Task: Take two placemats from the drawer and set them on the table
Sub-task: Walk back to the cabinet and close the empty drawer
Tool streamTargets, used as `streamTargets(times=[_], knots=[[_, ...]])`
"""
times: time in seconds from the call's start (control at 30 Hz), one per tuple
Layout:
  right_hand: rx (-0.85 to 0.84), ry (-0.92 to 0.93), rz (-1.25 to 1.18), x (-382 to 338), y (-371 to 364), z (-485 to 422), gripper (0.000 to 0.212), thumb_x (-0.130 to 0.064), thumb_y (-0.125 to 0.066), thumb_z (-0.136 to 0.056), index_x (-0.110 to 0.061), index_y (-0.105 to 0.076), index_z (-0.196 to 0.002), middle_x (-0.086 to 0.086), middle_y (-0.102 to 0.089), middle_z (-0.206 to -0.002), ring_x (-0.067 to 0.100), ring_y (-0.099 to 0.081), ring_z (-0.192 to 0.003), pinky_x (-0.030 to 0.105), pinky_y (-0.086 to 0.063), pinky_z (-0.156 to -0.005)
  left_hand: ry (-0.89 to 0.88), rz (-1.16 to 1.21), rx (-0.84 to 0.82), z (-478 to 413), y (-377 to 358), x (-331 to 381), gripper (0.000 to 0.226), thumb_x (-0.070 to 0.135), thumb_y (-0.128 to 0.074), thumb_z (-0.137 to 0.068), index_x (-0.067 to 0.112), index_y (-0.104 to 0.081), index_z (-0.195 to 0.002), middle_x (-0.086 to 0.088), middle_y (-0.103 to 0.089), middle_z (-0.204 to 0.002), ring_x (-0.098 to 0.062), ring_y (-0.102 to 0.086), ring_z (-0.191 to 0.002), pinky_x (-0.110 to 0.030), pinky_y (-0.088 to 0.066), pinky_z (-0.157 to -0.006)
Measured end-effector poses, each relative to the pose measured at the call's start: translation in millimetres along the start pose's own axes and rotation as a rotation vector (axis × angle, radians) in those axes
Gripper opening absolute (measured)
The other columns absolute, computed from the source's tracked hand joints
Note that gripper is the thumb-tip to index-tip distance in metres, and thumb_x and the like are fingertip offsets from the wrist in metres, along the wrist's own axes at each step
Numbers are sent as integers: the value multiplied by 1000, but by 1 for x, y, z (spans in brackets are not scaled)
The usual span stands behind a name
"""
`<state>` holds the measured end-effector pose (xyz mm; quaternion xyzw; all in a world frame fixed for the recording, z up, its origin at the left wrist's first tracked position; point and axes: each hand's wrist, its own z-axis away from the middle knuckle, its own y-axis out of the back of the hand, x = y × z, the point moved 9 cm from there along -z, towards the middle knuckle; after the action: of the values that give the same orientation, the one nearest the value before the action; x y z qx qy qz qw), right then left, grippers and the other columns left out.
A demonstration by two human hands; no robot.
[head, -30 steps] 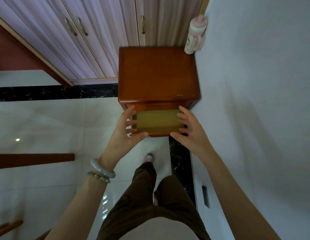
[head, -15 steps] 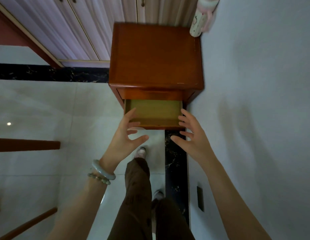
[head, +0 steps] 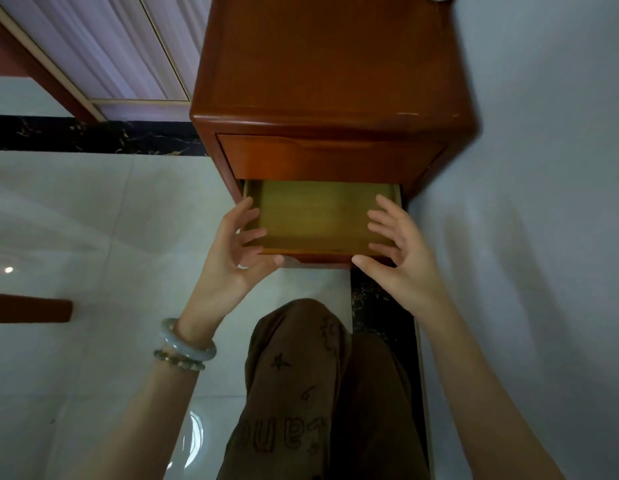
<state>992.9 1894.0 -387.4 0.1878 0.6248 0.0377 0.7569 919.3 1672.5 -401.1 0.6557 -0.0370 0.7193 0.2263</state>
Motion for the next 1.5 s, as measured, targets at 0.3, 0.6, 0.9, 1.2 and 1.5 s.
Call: streamTargets(times=[0.3,0.6,0.9,1.2,1.5], knots=[[0,71,17,101,-32,-36,80,-12,-74,-79,-35,-30,-142,-6,-48,-138,3,-47,-125,28,-46,-101,-64,-25,5,-28,-20,-111,78,33,-72,-77,33,-29,-142,3,-42,-141,-10,-55,-118,-23,-52,-91],[-137,201,845,196,-82,-50,73,-37,-56,-89,-25,-20,-150,5,-11,-160,18,1,-147,50,-5,-119,-326,-826,-197,-53,-67,-193,64,-7,-53,-88,8,-33,-147,-14,-35,-153,-29,-31,-143,-47,-31,-115],[-199,303,1286,271,-113,-51,73,-55,-37,-90,-14,-21,-149,15,-28,-154,30,-25,-143,50,-15,-114,-422,-1288,-299,-50,-95,-268,68,45,-25,-98,7,-13,-152,-13,-13,-159,-23,3,-149,-47,-11,-119],[-147,358,1288,270,-109,-84,72,-50,-39,-90,-14,-20,-149,15,-26,-155,30,-24,-143,49,-14,-115,-484,-1371,-226,-86,-93,-272,73,47,-30,-95,6,-11,-153,-12,-6,-159,-24,5,-148,-49,-13,-119],[-136,353,1333,259,-101,-158,71,-49,-36,-95,-14,-13,-151,15,-14,-158,31,-13,-146,48,-7,-118,-515,-1396,-163,-160,-89,-259,75,47,-31,-95,6,-4,-152,-13,-11,-160,-18,23,-145,-48,-10,-120]])
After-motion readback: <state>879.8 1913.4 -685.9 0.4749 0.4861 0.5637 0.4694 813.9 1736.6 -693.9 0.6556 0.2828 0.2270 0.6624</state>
